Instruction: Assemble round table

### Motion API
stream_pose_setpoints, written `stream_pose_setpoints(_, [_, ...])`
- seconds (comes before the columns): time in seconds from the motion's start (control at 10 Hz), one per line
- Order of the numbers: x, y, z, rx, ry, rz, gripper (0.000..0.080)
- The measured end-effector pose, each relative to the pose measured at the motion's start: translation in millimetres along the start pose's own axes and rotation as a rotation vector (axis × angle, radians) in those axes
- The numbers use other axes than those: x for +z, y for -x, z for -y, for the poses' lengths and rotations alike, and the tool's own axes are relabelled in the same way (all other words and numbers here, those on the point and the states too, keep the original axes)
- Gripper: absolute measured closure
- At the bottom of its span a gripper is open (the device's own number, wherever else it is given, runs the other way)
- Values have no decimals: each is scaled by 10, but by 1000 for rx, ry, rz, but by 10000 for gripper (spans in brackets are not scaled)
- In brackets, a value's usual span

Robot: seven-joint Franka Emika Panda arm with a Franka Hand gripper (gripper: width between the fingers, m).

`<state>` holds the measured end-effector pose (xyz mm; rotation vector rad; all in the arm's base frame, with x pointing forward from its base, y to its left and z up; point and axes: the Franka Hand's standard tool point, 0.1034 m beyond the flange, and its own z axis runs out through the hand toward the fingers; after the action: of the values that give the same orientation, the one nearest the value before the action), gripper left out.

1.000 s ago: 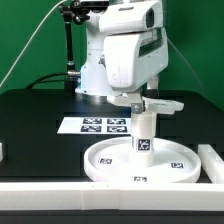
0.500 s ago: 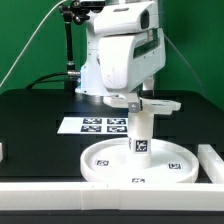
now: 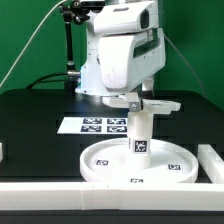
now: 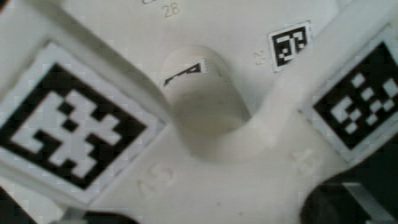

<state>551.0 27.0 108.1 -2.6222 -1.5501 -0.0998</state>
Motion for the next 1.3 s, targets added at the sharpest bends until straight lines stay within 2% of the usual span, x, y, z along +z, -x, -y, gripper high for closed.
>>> stream_pose_setpoints(0.1, [0,0,0,0,0,0,348])
stream_pose_setpoints(0.2, [-3,10,4,48,-12,0,348])
stream_pose_setpoints(0.3, [-13,43,-12,154,-46,2,348])
stream_pose_setpoints(0.4, [-19,70,-67,241,-66,-9,348])
stream_pose_setpoints(0.6, [-34,137,-144,381,-73,-40,348])
stream_pose_setpoints(0.8, [-27,110,-126,519,-77,-34,347])
stream_pose_setpoints(1.0, [-30,129,-142,647,-78,-35,347])
stream_pose_setpoints(1.2, [-36,242,-240,894,-38,-112,347])
stream_pose_setpoints(1.3, [-36,238,-238,993,-23,-131,347])
